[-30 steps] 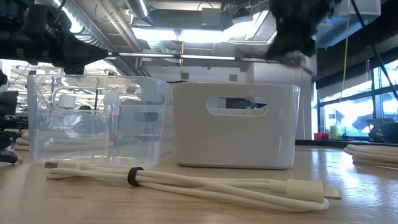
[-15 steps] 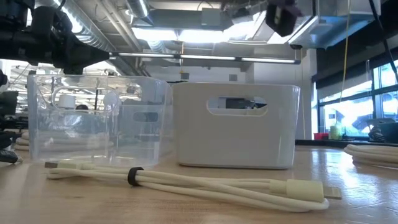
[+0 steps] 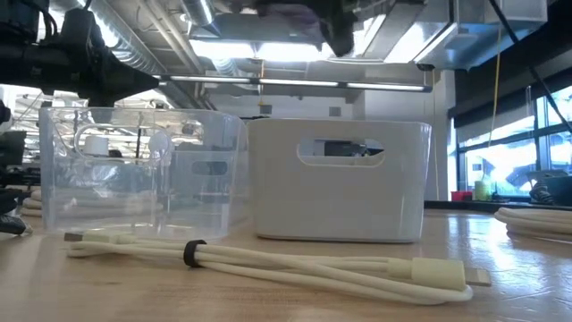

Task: Pick & Place USB Port
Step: Put the violet charger cable into the gray bin

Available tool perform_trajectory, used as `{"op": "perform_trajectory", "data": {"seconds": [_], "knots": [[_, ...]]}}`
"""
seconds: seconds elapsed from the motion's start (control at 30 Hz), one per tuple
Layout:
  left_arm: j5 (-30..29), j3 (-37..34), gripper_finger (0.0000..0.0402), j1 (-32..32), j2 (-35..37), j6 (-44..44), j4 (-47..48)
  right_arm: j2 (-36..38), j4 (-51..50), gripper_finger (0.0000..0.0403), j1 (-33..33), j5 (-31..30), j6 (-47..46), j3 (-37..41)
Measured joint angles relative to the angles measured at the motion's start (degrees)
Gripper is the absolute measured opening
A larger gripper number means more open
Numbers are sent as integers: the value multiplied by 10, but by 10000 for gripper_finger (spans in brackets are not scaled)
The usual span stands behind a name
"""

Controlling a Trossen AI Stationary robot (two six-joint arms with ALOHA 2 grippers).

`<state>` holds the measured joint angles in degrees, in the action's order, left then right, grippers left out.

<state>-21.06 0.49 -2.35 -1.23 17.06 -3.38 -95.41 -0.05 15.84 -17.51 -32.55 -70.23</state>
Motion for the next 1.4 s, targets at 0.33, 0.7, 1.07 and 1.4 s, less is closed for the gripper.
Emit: {"op": "perform_trajectory", "data": {"seconds": [0.33,0.7,1.07,1.4], "knots": [[44,0,6,0,0,13,4,-149,-641,22,6,-158,-253,-308],[98,0,4,0,0,13,11,-210,-643,22,10,-40,-357,-336],[110,0,3,0,0,19,13,-270,-645,22,13,-14,-465,-336],[122,0,4,0,0,19,15,-304,-634,22,17,3,-485,-335]]}}
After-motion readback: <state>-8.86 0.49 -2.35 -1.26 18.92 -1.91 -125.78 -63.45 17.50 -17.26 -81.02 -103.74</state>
